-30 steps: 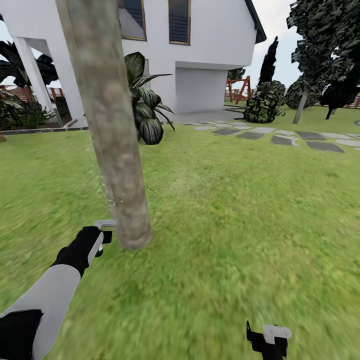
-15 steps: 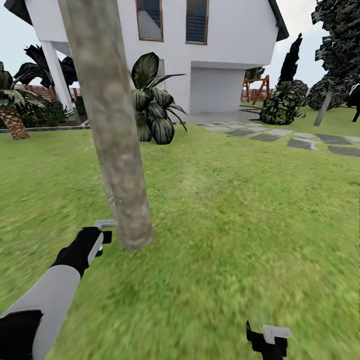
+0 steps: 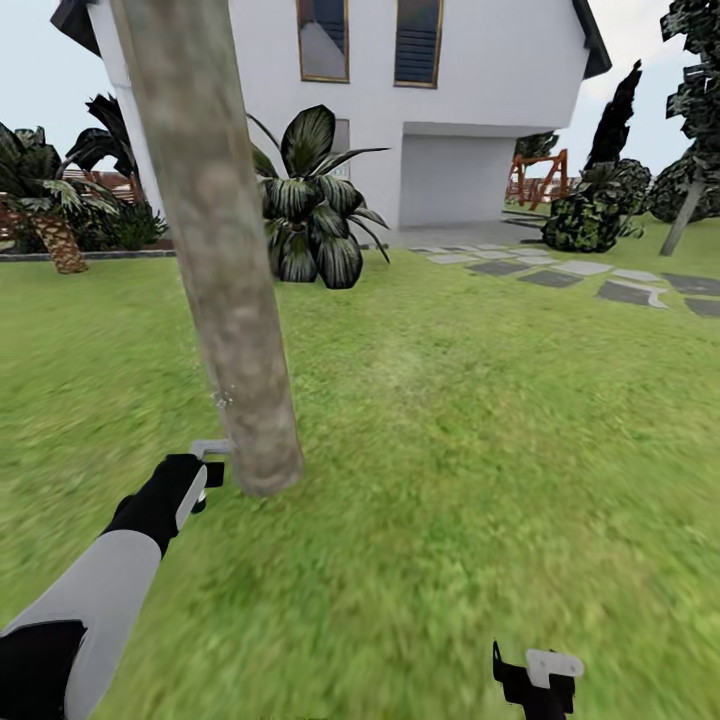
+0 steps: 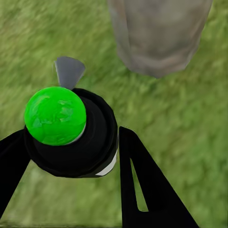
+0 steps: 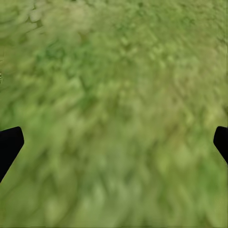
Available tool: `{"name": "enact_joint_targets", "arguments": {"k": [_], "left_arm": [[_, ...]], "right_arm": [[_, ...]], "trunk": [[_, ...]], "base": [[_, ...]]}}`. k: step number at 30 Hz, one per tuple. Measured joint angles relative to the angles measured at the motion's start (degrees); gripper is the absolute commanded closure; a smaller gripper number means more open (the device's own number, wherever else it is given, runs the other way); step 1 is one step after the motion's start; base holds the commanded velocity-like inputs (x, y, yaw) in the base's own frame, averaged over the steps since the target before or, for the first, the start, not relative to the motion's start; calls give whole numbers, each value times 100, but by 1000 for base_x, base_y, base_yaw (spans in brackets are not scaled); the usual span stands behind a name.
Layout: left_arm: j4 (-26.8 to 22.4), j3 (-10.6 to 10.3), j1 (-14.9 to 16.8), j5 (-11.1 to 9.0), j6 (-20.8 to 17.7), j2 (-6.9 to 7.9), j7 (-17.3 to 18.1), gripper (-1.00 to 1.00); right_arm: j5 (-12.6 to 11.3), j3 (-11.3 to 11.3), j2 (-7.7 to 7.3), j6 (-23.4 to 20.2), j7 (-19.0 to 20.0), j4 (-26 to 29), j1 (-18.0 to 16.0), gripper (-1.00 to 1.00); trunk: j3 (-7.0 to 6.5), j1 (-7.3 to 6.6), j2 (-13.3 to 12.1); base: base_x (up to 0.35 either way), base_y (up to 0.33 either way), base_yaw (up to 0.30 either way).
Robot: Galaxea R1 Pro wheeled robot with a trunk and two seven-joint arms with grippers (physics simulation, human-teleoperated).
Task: In the garden, pick up the pesticide atomizer on the floor and spray pesticide onto both trees until each tree trunk is fully covered.
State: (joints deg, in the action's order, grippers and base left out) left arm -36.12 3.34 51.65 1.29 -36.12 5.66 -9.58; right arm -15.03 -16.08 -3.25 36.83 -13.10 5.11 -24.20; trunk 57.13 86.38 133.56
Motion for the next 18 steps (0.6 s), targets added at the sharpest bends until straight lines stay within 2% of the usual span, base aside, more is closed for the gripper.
{"name": "enact_joint_targets", "arguments": {"k": [7,14,15,17,18], "left_arm": [[0,-7,-6,-9,1,-2,0,100],[-81,-38,5,-27,17,-23,5,100],[-93,-47,23,-41,16,-70,4,100],[-105,-55,89,-33,12,-311,3,100],[-105,-54,105,0,8,-370,0,100]], "right_arm": [[0,0,0,0,0,5,-1,-100],[0,0,0,0,0,7,-1,-100],[0,1,0,0,0,4,1,-100],[0,0,0,0,0,5,-1,-100],[-2,0,0,0,0,5,-1,-100]], "trunk": [[0,0,0],[0,0,0],[0,0,0],[0,0,0],[0,0,0]], "base": [[0,-255,271],[0,-20,29],[0,-1,1],[0,0,0],[0,0,0]]}}
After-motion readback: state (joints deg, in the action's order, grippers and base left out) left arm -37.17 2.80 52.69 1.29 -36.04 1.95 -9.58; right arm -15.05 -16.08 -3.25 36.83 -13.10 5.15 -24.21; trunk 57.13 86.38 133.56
